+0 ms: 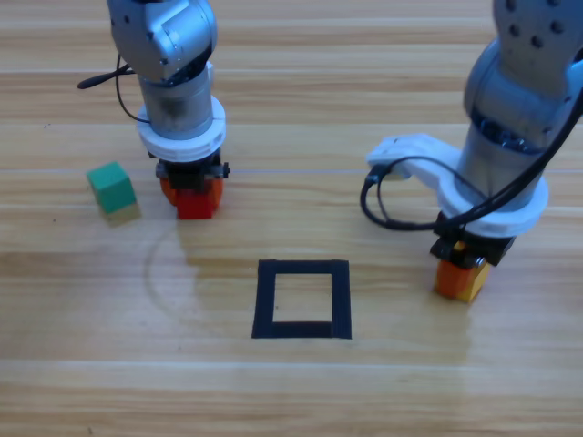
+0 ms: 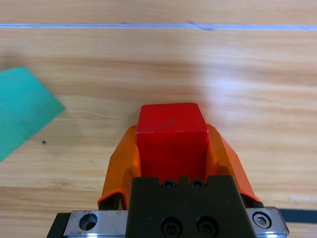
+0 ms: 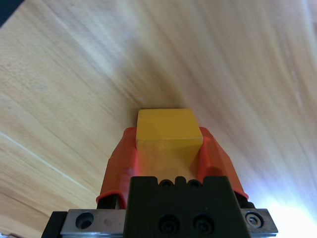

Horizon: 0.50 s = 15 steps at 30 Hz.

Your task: Stack the blocks in the rectangular block: red at the bottom, yellow in the middle, green on top

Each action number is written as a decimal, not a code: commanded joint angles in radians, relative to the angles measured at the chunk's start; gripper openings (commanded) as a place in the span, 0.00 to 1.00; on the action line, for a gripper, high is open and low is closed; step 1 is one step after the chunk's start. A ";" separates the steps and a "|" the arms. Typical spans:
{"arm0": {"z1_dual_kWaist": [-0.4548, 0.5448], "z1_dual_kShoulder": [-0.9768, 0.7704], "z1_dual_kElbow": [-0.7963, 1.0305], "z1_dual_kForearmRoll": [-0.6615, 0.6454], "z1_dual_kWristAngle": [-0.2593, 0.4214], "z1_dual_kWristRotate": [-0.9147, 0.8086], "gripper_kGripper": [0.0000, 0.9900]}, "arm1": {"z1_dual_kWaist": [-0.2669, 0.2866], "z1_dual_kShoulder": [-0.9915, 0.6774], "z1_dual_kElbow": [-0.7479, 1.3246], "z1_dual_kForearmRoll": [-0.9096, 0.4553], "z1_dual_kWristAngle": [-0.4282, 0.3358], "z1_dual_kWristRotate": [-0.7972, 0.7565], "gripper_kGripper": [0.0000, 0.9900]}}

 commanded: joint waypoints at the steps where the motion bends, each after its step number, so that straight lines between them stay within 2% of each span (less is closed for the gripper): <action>1: -0.090 -0.017 -0.012 0.008 -0.043 0.053 0.06 | -0.087 -0.099 0.038 0.022 0.041 0.038 0.36; 6: -0.158 -0.112 0.037 0.012 -0.052 0.039 0.04 | -0.107 -0.153 0.046 0.028 0.043 0.066 0.36; 7: -0.171 -0.129 0.048 0.014 -0.058 0.029 0.04 | -0.125 -0.163 0.049 0.032 0.084 0.112 0.36; 9: -0.204 -0.154 0.060 0.014 -0.063 0.007 0.04 | -0.182 -0.163 0.052 0.039 0.261 0.163 0.36; 10: -0.219 -0.162 0.066 0.015 -0.063 -0.010 0.04 | -0.196 -0.165 0.049 0.042 0.292 0.173 0.36; 13: -0.273 -0.175 0.080 0.015 -0.054 -0.077 0.04 | -0.197 -0.183 0.064 0.043 0.227 0.190 0.36; 15: -0.305 -0.174 0.089 0.015 -0.042 -0.134 0.04 | -0.173 -0.200 0.090 0.042 0.153 0.233 0.36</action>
